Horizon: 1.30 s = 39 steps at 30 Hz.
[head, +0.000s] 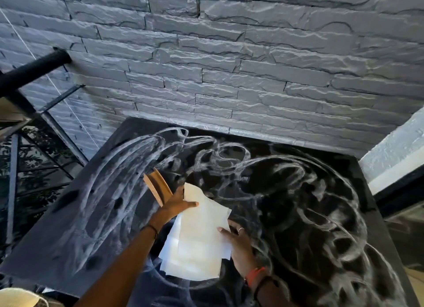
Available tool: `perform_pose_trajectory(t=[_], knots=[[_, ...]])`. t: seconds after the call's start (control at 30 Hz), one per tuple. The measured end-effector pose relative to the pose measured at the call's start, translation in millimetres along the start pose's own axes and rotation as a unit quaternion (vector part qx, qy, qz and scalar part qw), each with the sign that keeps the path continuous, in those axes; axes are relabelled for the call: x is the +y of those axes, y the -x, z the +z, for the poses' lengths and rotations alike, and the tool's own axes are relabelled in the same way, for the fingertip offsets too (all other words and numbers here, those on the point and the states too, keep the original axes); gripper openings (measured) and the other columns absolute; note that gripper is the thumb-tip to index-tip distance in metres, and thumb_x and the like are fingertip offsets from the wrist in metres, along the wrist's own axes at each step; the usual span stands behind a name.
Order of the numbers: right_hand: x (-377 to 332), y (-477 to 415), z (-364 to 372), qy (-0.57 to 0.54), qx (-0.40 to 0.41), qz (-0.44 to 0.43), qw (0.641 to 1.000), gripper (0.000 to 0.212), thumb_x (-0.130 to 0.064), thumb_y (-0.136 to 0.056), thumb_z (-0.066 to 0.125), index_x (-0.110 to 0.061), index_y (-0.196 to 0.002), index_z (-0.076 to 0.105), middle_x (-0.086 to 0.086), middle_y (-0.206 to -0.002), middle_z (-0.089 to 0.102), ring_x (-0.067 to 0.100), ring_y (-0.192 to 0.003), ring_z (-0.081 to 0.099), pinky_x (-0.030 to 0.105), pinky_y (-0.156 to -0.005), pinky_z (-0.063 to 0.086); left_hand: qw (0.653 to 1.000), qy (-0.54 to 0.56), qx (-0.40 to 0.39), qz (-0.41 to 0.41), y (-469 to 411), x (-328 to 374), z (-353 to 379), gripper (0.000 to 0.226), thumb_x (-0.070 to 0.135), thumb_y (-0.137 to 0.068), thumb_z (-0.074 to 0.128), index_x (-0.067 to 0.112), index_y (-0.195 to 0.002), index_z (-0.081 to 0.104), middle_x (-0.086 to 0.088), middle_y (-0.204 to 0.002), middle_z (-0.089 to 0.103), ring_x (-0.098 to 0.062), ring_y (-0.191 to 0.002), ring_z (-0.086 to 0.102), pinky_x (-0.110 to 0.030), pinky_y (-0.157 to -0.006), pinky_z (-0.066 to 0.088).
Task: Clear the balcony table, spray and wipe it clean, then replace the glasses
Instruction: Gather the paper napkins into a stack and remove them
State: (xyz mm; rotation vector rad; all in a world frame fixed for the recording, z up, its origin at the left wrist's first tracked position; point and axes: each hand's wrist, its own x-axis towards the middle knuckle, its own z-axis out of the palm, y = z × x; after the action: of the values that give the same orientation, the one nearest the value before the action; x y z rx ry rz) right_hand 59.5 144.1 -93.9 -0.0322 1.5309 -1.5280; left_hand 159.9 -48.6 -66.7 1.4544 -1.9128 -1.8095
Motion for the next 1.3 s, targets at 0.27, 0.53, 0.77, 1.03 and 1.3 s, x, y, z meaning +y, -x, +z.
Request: perform_pose_trajectory(t=[0.27, 0.53, 0.77, 1.03, 1.3], knots=[[23, 21, 13, 0.05, -0.015, 0.017, 0.998, 0.065, 0.011, -0.075, 0.063, -0.014, -0.131, 0.041, 0.023, -0.108, 0.063, 0.027, -0.084, 0.064, 0.024, -0.055, 0.054, 0.998, -0.052, -0.028, -0.025, 10, -43, -8, 0.083, 0.0, -0.079, 0.072, 0.011, -0.144, 0.022, -0.013, -0.14, 0.043, -0.036, -0.13, 0.042, -0.04, -0.083, 0.053], [14, 28, 25, 0.136, -0.007, -0.168, 0.976, 0.064, -0.011, -0.08, 0.067, -0.049, -0.126, 0.045, -0.006, -0.132, 0.054, 0.015, -0.119, 0.053, 0.043, -0.092, 0.052, 0.997, 0.032, -0.041, 0.053, 0, -22, -21, 0.08, -0.018, -0.077, 0.064, 0.022, -0.138, 0.03, -0.01, -0.103, 0.059, -0.02, -0.089, 0.062, -0.026, -0.069, 0.058], [41, 36, 28, 0.206, 0.018, -0.117, 0.971, 0.051, 0.0, -0.079, 0.062, -0.04, -0.111, 0.055, -0.003, -0.124, 0.056, 0.017, -0.118, 0.05, 0.027, -0.094, 0.047, 0.989, -0.133, -0.038, 0.055, 10, -35, -22, 0.078, -0.007, -0.082, 0.065, 0.013, -0.146, 0.025, -0.019, -0.123, 0.057, -0.033, -0.115, 0.056, -0.04, -0.094, 0.047], [54, 46, 24, 0.396, 0.0, -0.111, 0.912, 0.054, -0.01, -0.076, 0.068, -0.025, -0.124, 0.049, -0.012, -0.091, 0.046, 0.011, -0.083, 0.045, 0.006, -0.068, 0.035, 0.971, -0.223, 0.0, 0.089, 27, -60, -17, 0.068, -0.001, -0.086, 0.061, 0.013, -0.145, 0.029, -0.016, -0.142, 0.043, -0.033, -0.126, 0.047, -0.037, -0.104, 0.04], [12, 14, 29, 0.448, 0.064, -0.181, 0.873, 0.018, -0.012, -0.091, 0.052, -0.006, -0.104, 0.064, 0.01, -0.107, 0.061, 0.021, -0.102, 0.058, 0.026, -0.088, 0.042, 0.97, -0.214, 0.078, 0.089, 29, -59, -15, 0.047, 0.009, -0.089, 0.06, 0.008, -0.134, 0.044, -0.021, -0.127, 0.057, -0.036, -0.111, 0.057, -0.041, -0.097, 0.044]])
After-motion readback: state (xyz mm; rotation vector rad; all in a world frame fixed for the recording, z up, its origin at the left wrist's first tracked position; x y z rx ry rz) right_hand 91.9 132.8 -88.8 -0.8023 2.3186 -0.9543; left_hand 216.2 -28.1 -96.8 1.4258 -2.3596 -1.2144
